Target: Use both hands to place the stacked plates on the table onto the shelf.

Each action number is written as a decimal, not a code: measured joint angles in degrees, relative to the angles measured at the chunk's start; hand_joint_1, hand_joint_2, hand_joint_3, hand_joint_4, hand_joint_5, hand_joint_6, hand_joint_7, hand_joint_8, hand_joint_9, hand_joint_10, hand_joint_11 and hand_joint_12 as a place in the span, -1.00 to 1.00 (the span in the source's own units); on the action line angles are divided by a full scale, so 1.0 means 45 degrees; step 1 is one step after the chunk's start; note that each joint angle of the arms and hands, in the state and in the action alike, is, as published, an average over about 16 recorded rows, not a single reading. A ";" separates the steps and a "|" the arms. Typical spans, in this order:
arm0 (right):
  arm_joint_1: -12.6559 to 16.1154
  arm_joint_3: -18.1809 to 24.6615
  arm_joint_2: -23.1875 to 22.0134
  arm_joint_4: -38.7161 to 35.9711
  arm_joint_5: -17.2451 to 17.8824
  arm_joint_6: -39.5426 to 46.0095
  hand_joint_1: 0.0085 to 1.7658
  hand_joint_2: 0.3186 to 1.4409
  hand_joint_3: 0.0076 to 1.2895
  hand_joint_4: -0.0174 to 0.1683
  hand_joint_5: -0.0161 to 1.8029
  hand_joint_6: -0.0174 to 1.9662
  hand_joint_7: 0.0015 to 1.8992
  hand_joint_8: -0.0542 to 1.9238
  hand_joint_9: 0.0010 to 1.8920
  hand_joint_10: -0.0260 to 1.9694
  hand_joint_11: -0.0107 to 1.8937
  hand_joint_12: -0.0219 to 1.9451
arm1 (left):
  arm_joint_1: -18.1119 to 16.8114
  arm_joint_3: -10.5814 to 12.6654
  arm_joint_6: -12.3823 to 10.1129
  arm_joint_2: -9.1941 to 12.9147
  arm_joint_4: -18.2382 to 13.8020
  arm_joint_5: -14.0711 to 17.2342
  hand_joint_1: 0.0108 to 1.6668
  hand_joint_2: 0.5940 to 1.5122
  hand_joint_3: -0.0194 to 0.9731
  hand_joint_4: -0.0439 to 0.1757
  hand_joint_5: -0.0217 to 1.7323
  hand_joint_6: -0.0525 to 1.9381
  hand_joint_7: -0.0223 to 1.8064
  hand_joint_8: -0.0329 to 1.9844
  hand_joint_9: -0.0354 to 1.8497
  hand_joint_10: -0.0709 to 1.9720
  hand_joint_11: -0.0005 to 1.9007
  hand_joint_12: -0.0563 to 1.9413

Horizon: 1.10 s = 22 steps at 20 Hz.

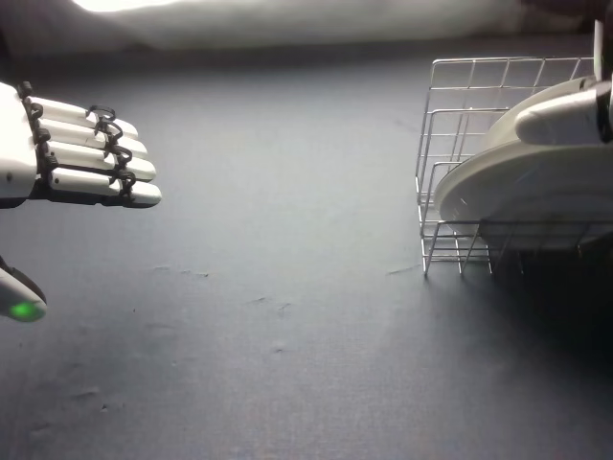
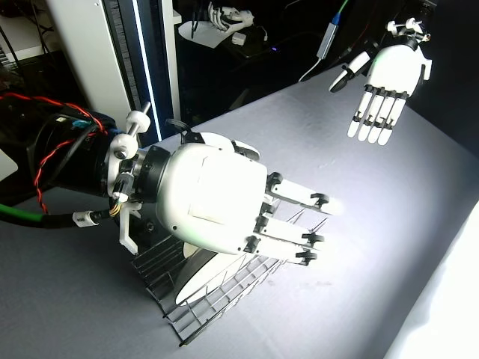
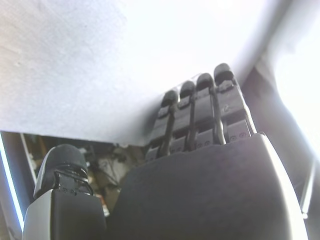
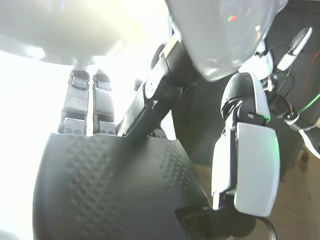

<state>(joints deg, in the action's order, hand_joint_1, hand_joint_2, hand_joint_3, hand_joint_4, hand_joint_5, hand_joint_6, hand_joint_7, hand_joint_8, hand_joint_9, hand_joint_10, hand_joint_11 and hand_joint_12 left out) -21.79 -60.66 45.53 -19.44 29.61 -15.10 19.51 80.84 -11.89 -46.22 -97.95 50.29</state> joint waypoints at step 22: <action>0.1434 0.1443 -0.0073 -0.5941 0.2646 0.0047 -0.48 0.01 -0.99 -0.58 -0.96 -0.95 -0.28 -0.96 -0.98 -0.98 -0.97 -0.97 | -0.0476 -0.2269 -0.0059 0.0058 0.0378 0.1548 -1.00 0.07 -0.93 -0.59 -0.95 -0.94 -0.95 -0.97 -0.94 -0.92 -0.98 -0.92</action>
<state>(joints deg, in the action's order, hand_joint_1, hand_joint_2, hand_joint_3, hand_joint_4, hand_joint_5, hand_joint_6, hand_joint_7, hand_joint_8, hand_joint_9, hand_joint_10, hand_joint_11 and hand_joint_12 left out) -15.34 -54.16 45.20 -46.18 41.52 -14.88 17.36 70.63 -12.15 -45.96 -96.24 57.26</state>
